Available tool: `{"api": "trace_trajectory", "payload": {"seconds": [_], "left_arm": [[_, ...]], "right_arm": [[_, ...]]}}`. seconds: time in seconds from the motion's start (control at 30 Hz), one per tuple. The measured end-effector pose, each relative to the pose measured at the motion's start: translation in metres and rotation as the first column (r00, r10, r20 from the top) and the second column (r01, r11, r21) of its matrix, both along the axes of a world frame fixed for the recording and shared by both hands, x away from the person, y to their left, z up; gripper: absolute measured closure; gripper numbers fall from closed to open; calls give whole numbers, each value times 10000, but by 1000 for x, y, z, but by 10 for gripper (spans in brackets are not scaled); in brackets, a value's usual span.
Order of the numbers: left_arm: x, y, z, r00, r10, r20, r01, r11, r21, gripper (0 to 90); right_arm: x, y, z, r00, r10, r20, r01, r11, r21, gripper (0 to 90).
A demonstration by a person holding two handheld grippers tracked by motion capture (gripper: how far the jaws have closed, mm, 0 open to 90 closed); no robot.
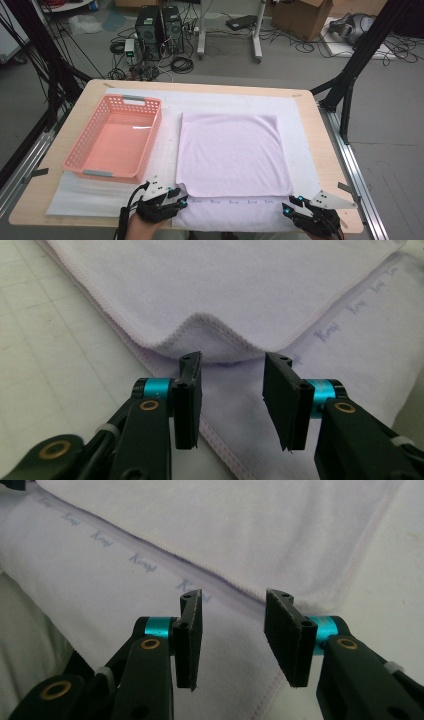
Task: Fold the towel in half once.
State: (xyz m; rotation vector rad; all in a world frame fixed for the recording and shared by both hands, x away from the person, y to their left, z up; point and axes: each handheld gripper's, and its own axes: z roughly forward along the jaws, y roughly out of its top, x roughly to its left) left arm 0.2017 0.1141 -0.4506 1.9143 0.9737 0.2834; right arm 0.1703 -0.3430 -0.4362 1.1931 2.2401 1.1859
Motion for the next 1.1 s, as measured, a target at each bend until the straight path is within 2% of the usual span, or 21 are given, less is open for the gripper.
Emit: {"api": "trace_trajectory", "payload": {"seconds": [0.03, 0.07, 0.1, 0.13, 0.17, 0.2, 0.23, 0.3, 0.33, 0.37, 0.47, 0.57, 0.6, 0.7, 0.77, 0.9, 1.0, 1.1], "left_arm": [[-4, 4, 3, 9994, 284, 174, -281, 9995, -163, 556], [-4, 4, 3, 9994, 284, 174, -281, 9995, -163, 539], [-5, 7, 4, 9988, 442, 229, -436, 9987, -275, 539], [-5, 8, 4, 9976, 643, 263, -631, 9970, -452, 528], [-5, 9, 4, 9965, 785, 294, -768, 9956, -537, 524], [-3, 9, 4, 9962, 837, 254, -821, 9950, -565, 524], [2, 8, 4, 9948, 992, 218, -977, 9933, -620, 522], [6, 7, 5, 9933, 1131, 242, -1110, 9911, -735, 520], [13, 6, 9, 9905, 1326, 362, -1285, 9868, -985, 521], [13, 6, 9, 9905, 1326, 362, -1285, 9868, -985, 521], [29, 1, 15, 9888, 1471, 268, -1425, 9815, -1277, 520], [43, -9, 15, 9883, 1512, 218, -1496, 9867, -636, 524], [47, -13, 10, 9879, 1550, 90, -1549, 9878, -150, 525], [40, -15, 3, 9897, 1428, -37, -1428, 9897, 84, 521], [33, -14, 0, 9901, 1400, 69, -1401, 9897, 309, 493], [22, -7, 0, 9882, 1521, 189, -1527, 9876, 374, 465], [11, 4, -2, 9890, 1476, 101, -1477, 9890, 121, 468], [7, 5, -2, 9907, 1357, 61, -1358, 9906, 133, 496]], "right_arm": [[-2, -1, 1, 9999, -106, 49, 106, 9999, 27, 579], [-4, -2, 1, 9994, -340, 111, 339, 9994, 79, 578], [-4, -2, 1, 9994, -340, 111, 339, 9994, 79, 578], [-5, -4, 2, 9983, -555, 204, 552, 9984, 144, 578], [-5, -8, 2, 9941, -1047, 276, 1038, 9941, 329, 584], [-5, -8, 2, 9941, -1047, 276, 1038, 9941, 329, 584], [-4, -10, 2, 9899, -1378, 321, 1366, 9899, 385, 597], [-1, -10, 1, 9894, -1420, 289, 1408, 9892, 397, 600], [-1, -10, 0, 9897, -1406, 258, 1397, 9896, 345, 601], [-1, -10, 0, 9897, -1406, 258, 1397, 9896, 345, 601], [3, -8, -1, 9910, -1304, 308, 1296, 9912, 267, 603], [3, -8, 1, 9914, -1257, 360, 1249, 9919, 224, 603], [3, -8, 2, 9917, -1219, 411, 1212, 9924, 192, 603], [2, -8, 2, 9919, -1210, 379, 1201, 9924, 260, 602], [2, -8, 2, 9920, -1196, 404, 1185, 9926, 274, 600], [0, -6, 2, 9923, -1161, 428, 1154, 9932, 179, 597], [0, -6, 2, 9920, -1185, 438, 1180, 9929, 124, 597], [0, -6, 0, 9925, -1153, 398, 1154, 9933, 20, 597]]}}
